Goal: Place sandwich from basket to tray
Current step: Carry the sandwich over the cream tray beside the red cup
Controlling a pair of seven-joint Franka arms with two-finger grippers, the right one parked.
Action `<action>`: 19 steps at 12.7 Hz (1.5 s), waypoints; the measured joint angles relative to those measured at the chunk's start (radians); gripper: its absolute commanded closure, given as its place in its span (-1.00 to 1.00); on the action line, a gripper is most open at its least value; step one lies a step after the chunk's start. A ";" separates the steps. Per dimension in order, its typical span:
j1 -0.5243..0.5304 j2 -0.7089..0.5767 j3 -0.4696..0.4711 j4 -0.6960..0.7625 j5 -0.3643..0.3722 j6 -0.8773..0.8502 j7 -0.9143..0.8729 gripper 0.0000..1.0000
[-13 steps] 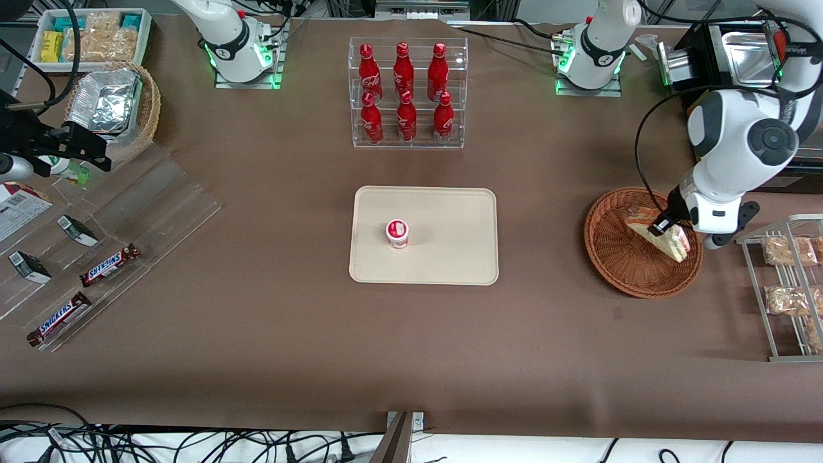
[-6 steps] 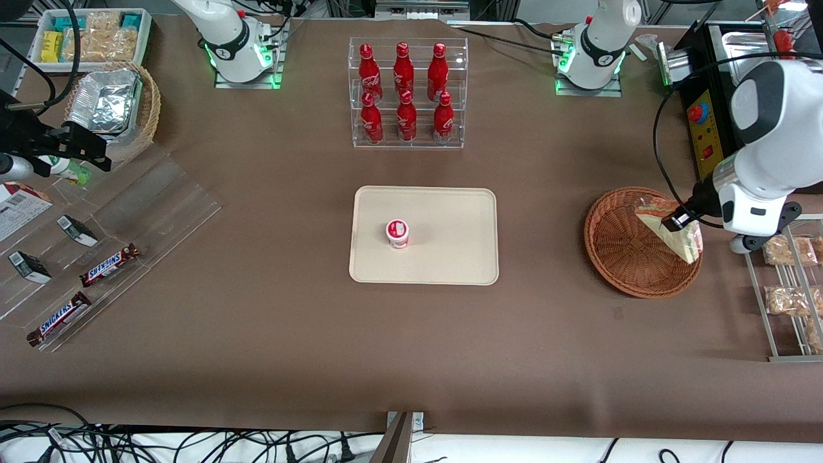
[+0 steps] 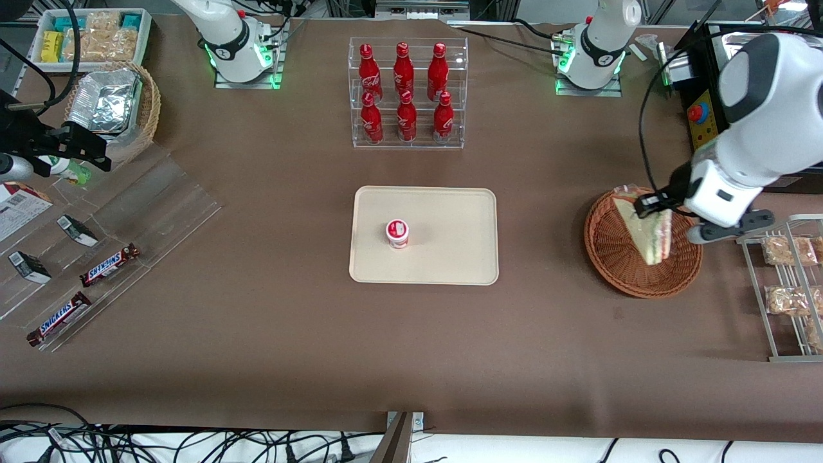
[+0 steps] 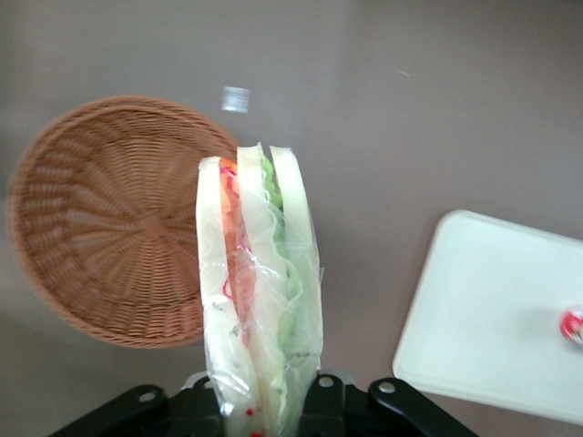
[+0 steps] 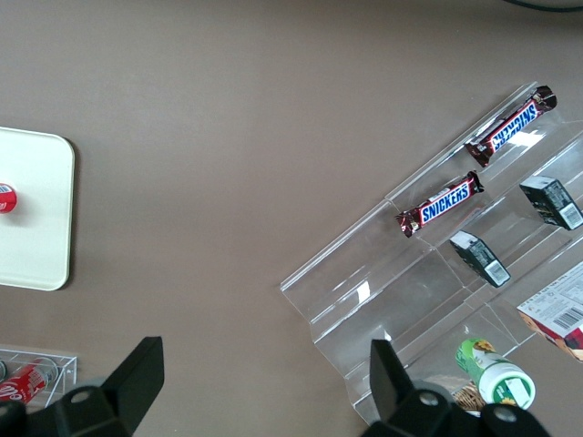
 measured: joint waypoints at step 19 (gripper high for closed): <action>-0.236 0.355 -0.292 -0.015 0.288 0.323 -0.327 0.95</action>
